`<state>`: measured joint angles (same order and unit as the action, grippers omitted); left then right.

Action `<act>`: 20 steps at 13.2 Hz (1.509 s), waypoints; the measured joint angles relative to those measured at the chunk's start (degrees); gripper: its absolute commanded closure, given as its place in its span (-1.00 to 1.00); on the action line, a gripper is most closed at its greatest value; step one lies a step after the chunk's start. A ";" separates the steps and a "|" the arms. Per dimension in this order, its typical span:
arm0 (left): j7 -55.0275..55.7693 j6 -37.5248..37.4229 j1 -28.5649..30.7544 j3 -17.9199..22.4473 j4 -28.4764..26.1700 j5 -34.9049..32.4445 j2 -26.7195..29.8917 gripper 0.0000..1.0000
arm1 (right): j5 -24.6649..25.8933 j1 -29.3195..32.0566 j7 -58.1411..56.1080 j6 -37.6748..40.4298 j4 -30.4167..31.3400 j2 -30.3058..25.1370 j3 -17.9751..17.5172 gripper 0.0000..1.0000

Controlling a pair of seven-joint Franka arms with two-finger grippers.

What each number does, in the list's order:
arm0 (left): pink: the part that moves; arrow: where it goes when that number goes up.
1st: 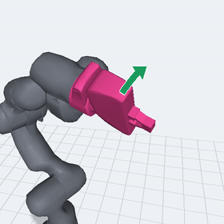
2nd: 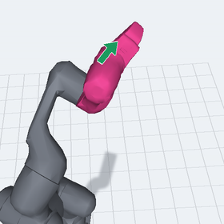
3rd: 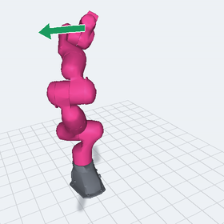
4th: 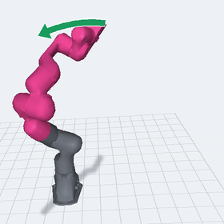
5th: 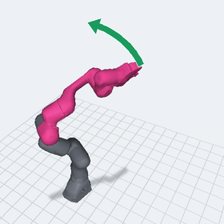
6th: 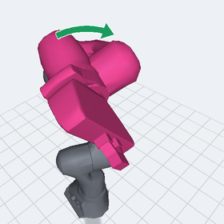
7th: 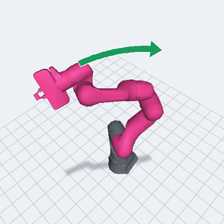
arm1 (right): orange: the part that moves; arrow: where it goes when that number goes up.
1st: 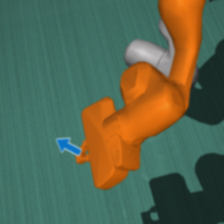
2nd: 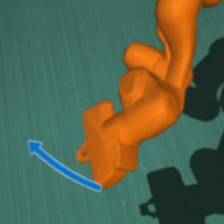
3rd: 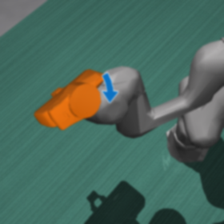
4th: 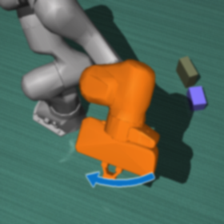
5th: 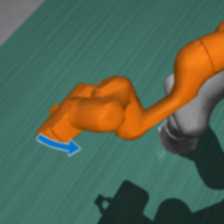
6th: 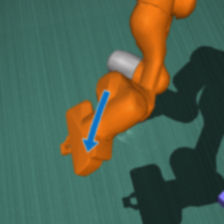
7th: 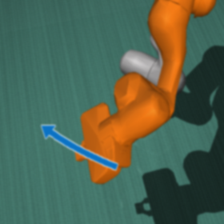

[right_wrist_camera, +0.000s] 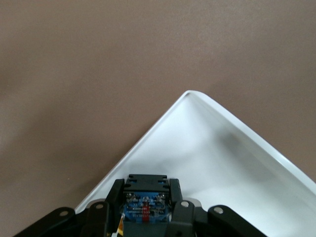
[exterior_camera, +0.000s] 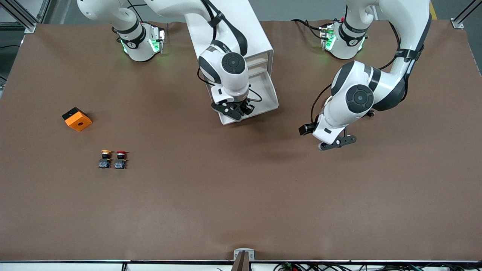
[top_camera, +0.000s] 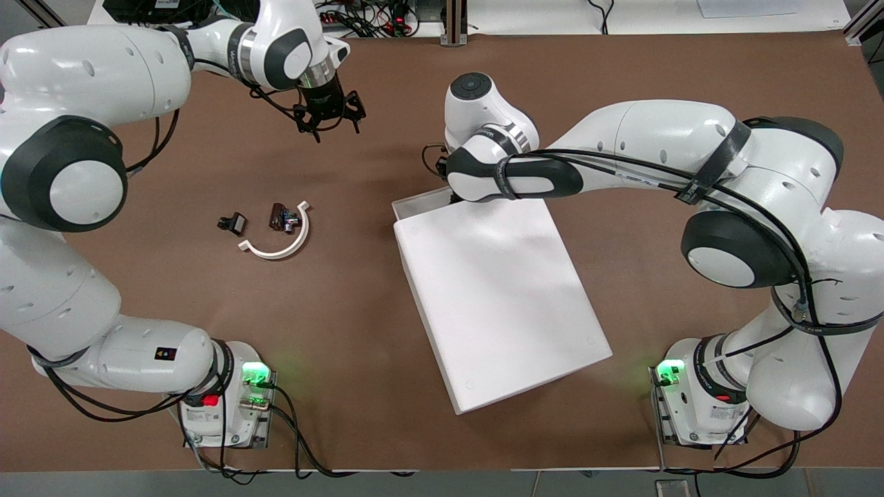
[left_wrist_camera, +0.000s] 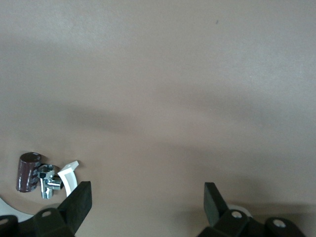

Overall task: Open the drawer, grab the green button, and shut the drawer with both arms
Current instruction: 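Carry the button with the right gripper toward the red and yellow buttons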

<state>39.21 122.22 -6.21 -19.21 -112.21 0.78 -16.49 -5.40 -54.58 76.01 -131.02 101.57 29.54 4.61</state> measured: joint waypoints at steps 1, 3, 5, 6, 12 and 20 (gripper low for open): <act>1.36 0.77 -0.91 -0.01 -0.02 0.00 -0.29 -1.00 | 0.00 0.08 0.00 0.22 -0.39 -0.04 0.27 1.00; 3.93 3.55 -2.86 -0.03 -0.19 0.00 -1.51 -1.00 | 0.00 1.26 -0.29 3.43 -2.89 -0.26 0.68 1.00; 4.69 7.44 -4.50 -0.05 -0.43 0.00 -3.64 -1.00 | -0.01 3.56 -2.69 8.29 -6.99 -0.80 0.88 1.00; 4.78 9.47 -5.53 -0.06 -0.48 0.00 -4.97 -1.00 | -0.02 5.08 -4.79 10.03 -8.56 -1.33 0.97 1.00; 13.94 26.74 -11.48 -0.11 -0.40 0.00 -13.99 -1.00 | -0.03 19.43 -30.05 18.89 -9.74 -7.12 1.54 1.00; 24.34 12.20 -16.58 -2.95 2.11 0.00 -15.88 -1.00 | 0.07 34.36 -60.33 8.72 2.64 -8.86 1.69 1.00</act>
<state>63.55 134.42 -22.78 -22.16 -110.11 0.78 -32.37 -5.34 -20.21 15.68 -122.30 104.21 20.67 6.30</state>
